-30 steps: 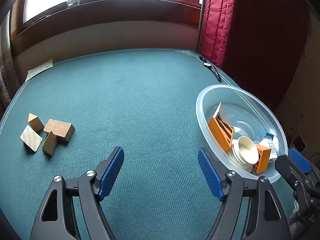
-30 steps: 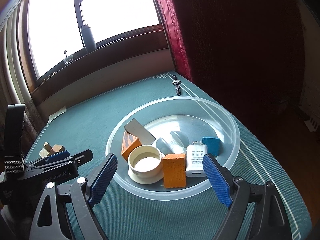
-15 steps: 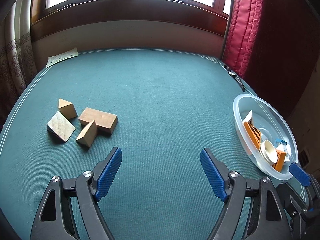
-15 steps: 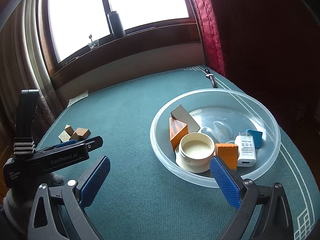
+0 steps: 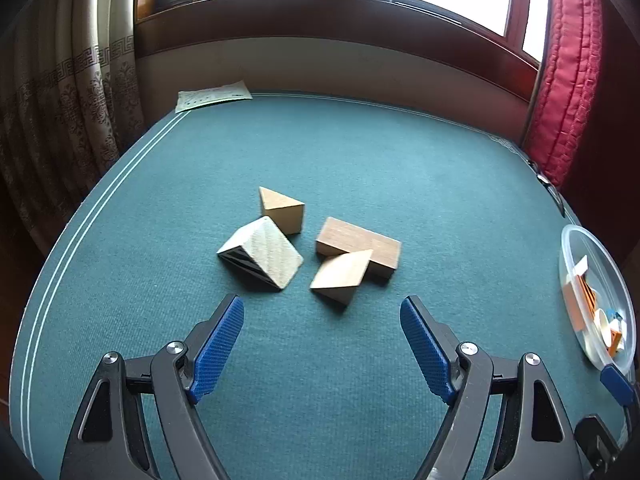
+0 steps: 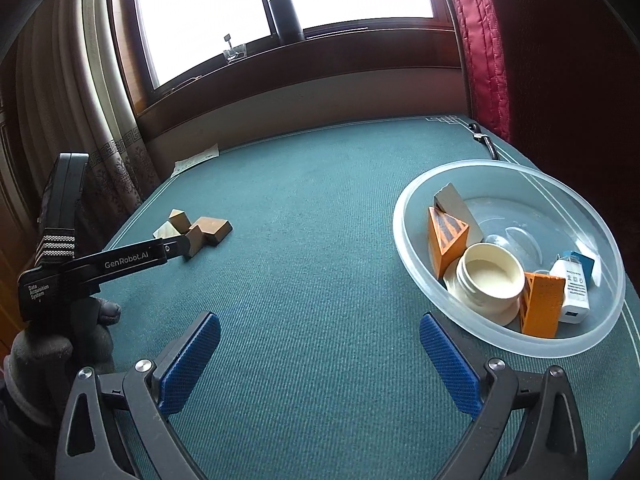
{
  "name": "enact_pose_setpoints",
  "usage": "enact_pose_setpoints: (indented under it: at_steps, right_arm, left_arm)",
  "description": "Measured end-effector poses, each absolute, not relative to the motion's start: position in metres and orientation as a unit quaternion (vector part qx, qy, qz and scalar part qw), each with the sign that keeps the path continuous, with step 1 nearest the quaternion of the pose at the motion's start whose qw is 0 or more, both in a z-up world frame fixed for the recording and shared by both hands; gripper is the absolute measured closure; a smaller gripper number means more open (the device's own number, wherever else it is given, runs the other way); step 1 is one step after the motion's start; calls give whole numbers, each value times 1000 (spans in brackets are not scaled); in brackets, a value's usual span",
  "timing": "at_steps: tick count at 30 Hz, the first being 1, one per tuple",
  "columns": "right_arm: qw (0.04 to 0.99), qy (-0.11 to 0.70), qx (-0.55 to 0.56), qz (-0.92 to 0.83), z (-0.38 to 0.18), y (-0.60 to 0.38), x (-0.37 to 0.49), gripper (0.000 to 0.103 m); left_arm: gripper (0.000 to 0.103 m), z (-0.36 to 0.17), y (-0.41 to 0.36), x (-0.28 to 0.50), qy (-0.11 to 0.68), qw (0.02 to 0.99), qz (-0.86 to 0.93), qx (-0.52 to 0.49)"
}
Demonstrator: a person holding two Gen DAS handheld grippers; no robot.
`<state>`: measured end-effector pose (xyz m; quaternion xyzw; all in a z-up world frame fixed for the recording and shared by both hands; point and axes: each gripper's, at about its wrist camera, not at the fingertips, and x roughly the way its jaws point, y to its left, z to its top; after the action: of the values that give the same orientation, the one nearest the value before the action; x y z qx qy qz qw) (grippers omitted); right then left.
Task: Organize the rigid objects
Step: 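Move both tools back toward the remaining wooden blocks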
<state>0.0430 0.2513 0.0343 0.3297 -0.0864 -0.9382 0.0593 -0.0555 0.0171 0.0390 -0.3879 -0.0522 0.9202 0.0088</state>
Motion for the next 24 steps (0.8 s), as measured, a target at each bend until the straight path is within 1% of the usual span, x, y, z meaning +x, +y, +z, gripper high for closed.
enact_pose_setpoints:
  at_steps: [11, 24]
  right_arm:
    - [78, -78, 341, -933, 28, 235, 40, 1]
    - [89, -77, 353, -928, 24, 226, 36, 1]
  left_arm:
    - [22, 31, -23, -81, -62, -45, 915, -397]
    - [22, 17, -29, -123, -71, -84, 903, -416]
